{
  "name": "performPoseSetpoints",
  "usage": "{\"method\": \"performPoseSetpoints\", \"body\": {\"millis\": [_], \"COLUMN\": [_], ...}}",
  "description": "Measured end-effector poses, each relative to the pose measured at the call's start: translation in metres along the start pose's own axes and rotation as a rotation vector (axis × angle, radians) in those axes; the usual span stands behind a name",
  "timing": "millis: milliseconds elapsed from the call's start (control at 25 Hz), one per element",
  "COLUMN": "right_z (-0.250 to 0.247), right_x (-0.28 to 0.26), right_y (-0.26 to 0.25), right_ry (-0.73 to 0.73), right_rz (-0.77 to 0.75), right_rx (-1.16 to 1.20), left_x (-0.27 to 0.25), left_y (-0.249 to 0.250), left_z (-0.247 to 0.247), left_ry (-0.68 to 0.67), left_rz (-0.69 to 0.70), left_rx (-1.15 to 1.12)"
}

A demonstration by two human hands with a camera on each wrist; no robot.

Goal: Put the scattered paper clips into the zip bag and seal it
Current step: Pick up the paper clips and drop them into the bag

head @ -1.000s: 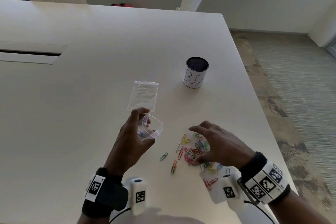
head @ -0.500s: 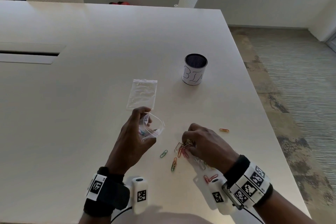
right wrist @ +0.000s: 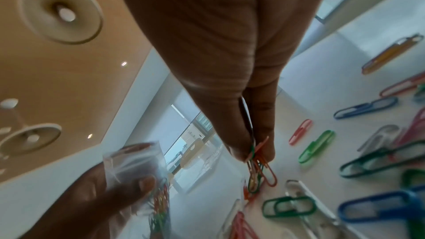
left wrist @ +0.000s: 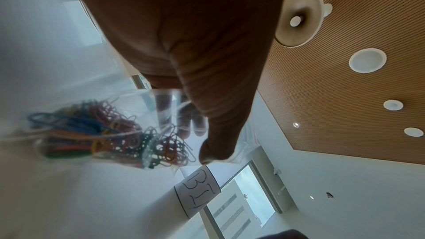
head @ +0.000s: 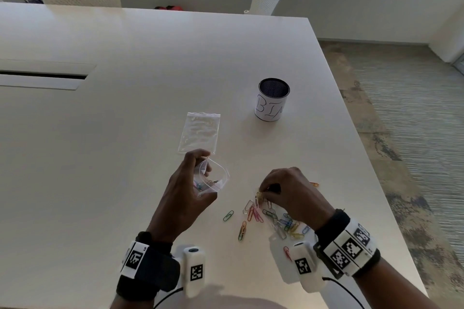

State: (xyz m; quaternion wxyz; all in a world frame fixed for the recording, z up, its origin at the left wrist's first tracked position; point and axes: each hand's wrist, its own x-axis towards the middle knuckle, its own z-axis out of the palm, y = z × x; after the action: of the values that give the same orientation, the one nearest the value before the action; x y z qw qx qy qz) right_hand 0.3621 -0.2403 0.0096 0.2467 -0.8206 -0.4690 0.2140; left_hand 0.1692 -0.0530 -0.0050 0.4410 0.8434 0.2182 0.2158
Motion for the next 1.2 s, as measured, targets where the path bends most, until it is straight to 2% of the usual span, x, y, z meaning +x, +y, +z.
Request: {"method": "performPoseSetpoints", "body": {"millis": [120,240,360,440,560,680,800,920,1200], "right_z": [-0.008,-0.013,-0.014,-0.011,0.002,0.019,0.033,0.038,0.026], "right_x": [0.003,0.003,0.003,0.007,0.014,0.022,0.026,0.027,0.031], "right_y": [0.004,-0.002,-0.02,-0.036,-0.06,-0.075,-0.081,-0.084,-0.093], "right_ry": [0.081,0.167,0.249,0.314,0.406,0.429,0.313,0.208,0.201], "right_rz": [0.089,0.117,0.074,0.013,-0.125,-0.24,-0.334,-0.358,-0.397], "right_rx": [0.238,0.482,0.691,0.738,0.716,0.58,0.374,0.25,0.213], "left_x": [0.0,0.001,0.001,0.001,0.002,0.003,0.004,0.005,0.005], "left_y": [-0.001,-0.001,-0.001,-0.001,-0.001,0.001,0.0,0.0,0.001], "left_z": [0.001,0.002,0.002,0.003,0.003,0.003,0.002,0.002,0.004], "left_ry": [0.002,0.003,-0.001,-0.004,-0.004,-0.007,-0.007,-0.009,-0.023], "left_rz": [0.002,-0.002,-0.001,0.0,-0.002,0.003,-0.002,0.023,0.019], "left_rx": [-0.001,0.003,0.003,0.005,0.014,0.02,0.018,0.031,0.023]}}
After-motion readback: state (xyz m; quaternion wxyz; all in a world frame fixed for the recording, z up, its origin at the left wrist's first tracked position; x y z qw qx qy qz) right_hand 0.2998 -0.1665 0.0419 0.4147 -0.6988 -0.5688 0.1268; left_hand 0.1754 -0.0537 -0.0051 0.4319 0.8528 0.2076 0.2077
